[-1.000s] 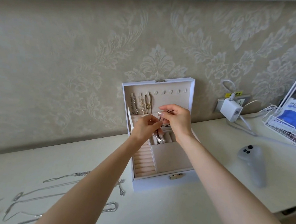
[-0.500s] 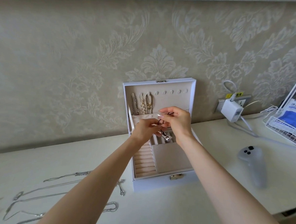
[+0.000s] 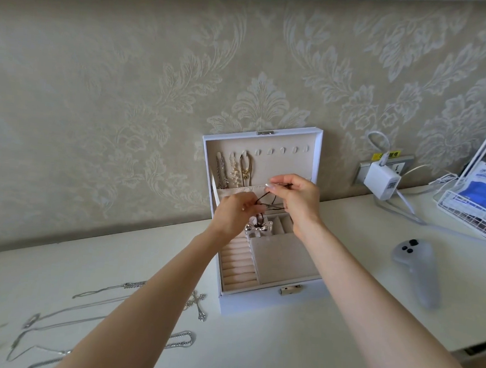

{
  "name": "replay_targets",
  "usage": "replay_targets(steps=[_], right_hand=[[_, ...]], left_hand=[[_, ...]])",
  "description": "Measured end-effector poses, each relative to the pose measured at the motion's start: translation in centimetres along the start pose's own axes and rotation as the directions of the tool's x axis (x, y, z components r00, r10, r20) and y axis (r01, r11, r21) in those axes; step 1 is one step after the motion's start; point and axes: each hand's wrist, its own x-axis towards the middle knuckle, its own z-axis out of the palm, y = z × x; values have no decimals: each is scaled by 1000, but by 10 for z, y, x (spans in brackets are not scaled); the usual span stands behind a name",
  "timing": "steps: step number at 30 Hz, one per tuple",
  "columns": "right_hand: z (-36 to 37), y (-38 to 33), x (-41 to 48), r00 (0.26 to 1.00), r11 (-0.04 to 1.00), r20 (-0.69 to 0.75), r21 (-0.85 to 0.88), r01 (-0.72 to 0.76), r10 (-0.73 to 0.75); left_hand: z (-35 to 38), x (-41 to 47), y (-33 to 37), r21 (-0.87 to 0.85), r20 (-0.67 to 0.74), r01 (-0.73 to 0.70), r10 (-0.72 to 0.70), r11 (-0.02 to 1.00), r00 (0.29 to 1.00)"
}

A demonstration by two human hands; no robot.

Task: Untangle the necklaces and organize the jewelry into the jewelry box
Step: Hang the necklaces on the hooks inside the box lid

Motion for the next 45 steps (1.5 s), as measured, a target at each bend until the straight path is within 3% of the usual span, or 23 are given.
replay_targets(steps=[3,8,11,16,18,21,24,28,33,37,39,41,42,43,45], right_hand=[[-1,1,-1,1000,1000,-22,-6,-6,5],[-2,2,-2,997,999,66,-4,-41,41],[-3,5,-4,984,997,165,-25,-67,70],[-6,9,-8,982,998,178,-47,-52,60],[-7,13,-8,986,998,163,-52,-22,30],[-9,19,-7,986,992,169,-124,22,-1],[-8,22,-10,983,986,183,-164,40,-9],[-7,23,-11,979,984,202,-178,26,11],[-8,27,-9,973,975,206,-216,-58,104],[-9,26,-10,963,971,219,-213,-109,156],[-8,26,-10,977,982,129,-104,-157,170],[-10,31,-3,973,983,-153,-35,-180,172],[-12,33,2,948,978,-279,-101,-185,150],[-16,32,6,936,960,-324,-188,-208,139],[-18,26,7,950,915,-213,-289,-282,226]], left_hand=[[-2,-6,6,-283,77,51,-30,958,997],[-6,-10,6,-651,225,285,-180,703,957],[-8,-8,1,-747,284,389,-270,539,920],[-14,-3,-3,-777,326,443,-316,447,891],[-18,-2,-2,-755,319,451,-334,476,887],[-20,-3,3,-668,154,358,-350,652,924],[-19,-5,9,-647,57,280,-321,710,945],[-19,-6,12,-658,113,304,-309,689,944],[-23,0,10,-762,271,404,-318,506,908],[-22,2,11,-739,169,315,-289,596,942],[-22,3,12,-695,80,240,-258,678,963],[-24,6,14,-627,-5,149,-195,764,981],[-25,8,15,-593,-31,107,-155,798,987],[-26,11,14,-554,-52,69,-118,829,992],[-28,17,15,-456,-91,28,-78,889,993]])
